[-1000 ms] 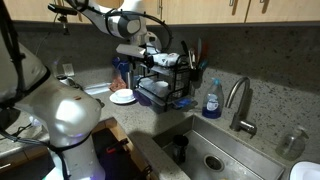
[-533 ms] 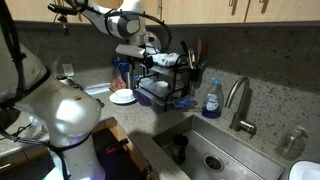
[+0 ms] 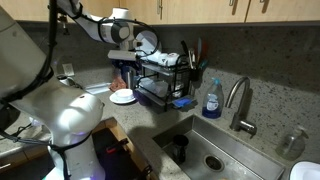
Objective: Pick the purple lid on the counter and put it in the dish rack
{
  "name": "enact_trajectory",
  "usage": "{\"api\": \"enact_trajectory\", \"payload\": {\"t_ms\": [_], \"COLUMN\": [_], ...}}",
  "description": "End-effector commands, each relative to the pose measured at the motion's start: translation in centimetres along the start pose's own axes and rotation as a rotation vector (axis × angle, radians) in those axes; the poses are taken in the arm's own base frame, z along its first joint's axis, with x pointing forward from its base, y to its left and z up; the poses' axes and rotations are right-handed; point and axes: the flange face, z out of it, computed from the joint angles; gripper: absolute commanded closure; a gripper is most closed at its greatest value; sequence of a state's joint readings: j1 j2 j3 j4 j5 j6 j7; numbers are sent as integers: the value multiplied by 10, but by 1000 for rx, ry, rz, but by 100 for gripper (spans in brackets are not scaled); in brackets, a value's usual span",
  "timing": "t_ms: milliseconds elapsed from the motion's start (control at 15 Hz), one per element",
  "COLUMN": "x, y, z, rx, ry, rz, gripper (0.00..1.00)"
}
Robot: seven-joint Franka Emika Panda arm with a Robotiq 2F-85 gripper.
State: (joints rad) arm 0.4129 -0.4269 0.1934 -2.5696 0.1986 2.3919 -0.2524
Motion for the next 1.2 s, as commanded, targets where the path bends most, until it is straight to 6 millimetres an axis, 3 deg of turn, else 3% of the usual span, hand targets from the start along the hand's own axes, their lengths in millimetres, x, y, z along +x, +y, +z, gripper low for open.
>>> {"api": "enact_trajectory", "payload": {"t_ms": [0,1133], "x": [26,84], "y": [-16,-42], "z": [26,169], "rx": [-13,-132], "ry": [5,-144], "rz": [-127,-512], "gripper": [0,0]}}
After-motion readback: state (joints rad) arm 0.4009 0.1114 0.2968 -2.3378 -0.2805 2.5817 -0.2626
